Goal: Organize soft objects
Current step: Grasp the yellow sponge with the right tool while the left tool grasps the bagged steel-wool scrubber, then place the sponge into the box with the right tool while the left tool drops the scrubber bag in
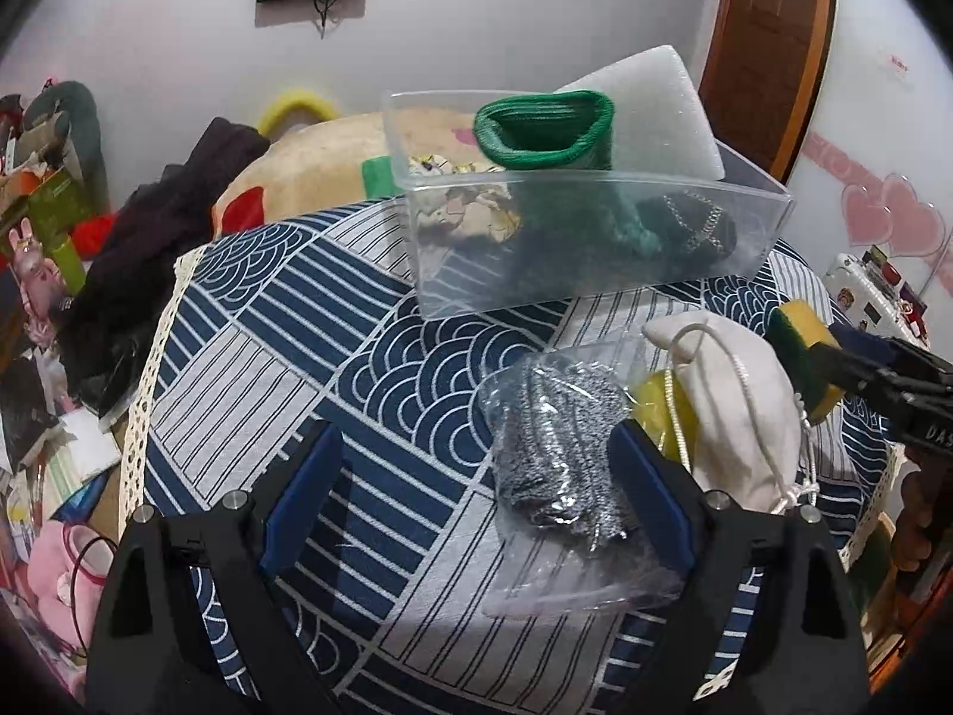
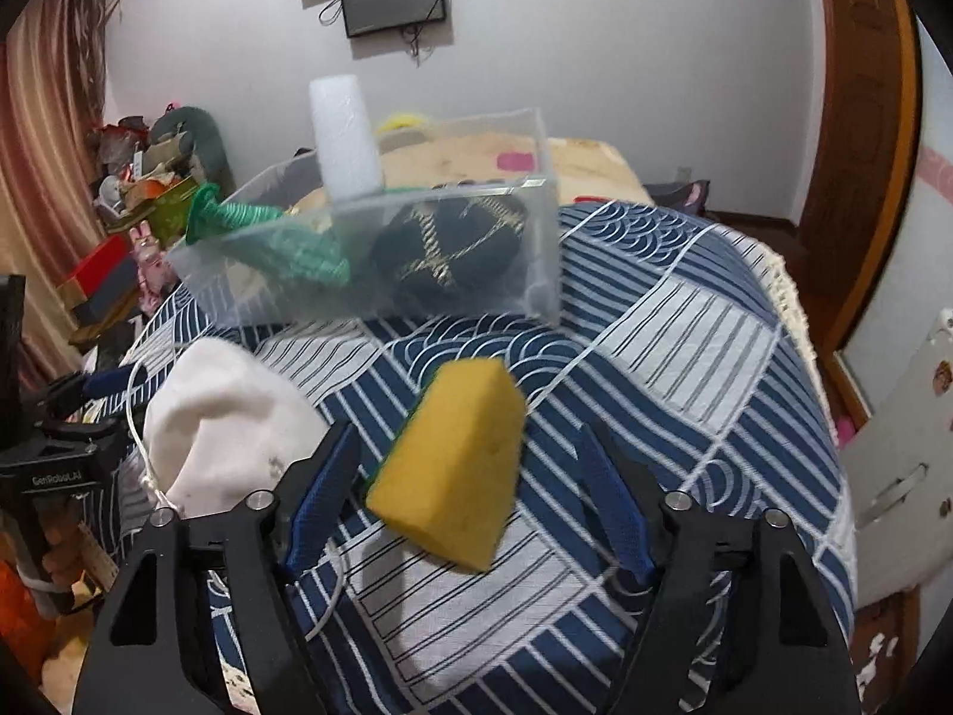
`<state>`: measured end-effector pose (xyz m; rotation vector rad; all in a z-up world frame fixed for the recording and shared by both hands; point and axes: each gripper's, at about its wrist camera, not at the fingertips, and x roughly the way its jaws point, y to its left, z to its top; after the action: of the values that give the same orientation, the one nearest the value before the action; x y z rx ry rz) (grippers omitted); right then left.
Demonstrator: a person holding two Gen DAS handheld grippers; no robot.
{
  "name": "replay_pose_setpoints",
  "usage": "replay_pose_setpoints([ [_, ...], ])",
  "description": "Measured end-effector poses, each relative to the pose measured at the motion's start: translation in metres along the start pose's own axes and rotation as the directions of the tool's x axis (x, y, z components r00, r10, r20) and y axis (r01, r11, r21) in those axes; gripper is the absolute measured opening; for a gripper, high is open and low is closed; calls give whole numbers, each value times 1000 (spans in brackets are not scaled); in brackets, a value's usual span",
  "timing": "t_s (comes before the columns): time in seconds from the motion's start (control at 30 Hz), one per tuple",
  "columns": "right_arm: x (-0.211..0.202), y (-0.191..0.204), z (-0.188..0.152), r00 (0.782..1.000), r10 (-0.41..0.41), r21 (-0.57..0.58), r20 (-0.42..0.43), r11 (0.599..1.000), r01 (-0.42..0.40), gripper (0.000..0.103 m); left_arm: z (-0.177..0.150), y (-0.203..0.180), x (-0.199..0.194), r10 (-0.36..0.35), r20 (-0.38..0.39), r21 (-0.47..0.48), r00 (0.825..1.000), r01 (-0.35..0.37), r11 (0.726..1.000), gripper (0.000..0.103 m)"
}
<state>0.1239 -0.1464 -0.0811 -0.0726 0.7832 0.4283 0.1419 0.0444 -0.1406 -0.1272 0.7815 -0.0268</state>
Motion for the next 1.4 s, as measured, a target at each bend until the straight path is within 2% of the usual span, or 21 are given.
replay_pose_setpoints([
  [0.2,7,-1,-6,998,36,12,-41,999,-36,49,2,-12,3,-16,2,25,1000,15,1000,92],
  [0.37,1,0,-7,999,24,-2,-28,1000,-24,46,3,-12,7,-32,6,28,999,32,999,92],
  [0.43,1,1,-6,999,20,-5,-28,1000,-21,45,4,-5,13,-76,-23,-18,997,76,997,77],
  [0.5,0,0,-6,999,19,-4,-26,1000,-19,45,5,1,18,-145,-54,-63,988,142,988,71],
  [0.53,0,0,-6,999,20,-4,-25,1000,-20,45,6,2,19,-163,-59,-74,985,158,985,64],
  [0.57,1,1,-4,1000,18,-5,-24,1000,-18,45,7,0,18,-164,-59,-68,985,160,985,60],
  [0.63,1,1,-3,1000,17,-4,-21,1000,-18,45,6,-6,17,-175,-62,-47,983,173,984,44],
  [0.7,0,1,-3,1000,16,-4,-16,1000,-16,45,5,-14,15,-179,-62,-20,982,178,984,40],
  [0.83,-4,4,0,1000,6,-9,6,1000,-6,45,5,-19,10,-172,-45,-11,984,171,985,29],
  [0.93,-9,1,1,1000,5,-10,25,1000,-5,45,6,-22,4,-141,-24,-4,990,141,990,25],
  [1.2,-16,2,6,998,4,-17,59,1000,-3,45,8,-21,-33,-73,78,22,994,71,997,21],
  [1.4,-23,10,17,995,-4,-36,98,999,8,45,16,-12,-60,-11,154,20,988,8,1000,21],
])
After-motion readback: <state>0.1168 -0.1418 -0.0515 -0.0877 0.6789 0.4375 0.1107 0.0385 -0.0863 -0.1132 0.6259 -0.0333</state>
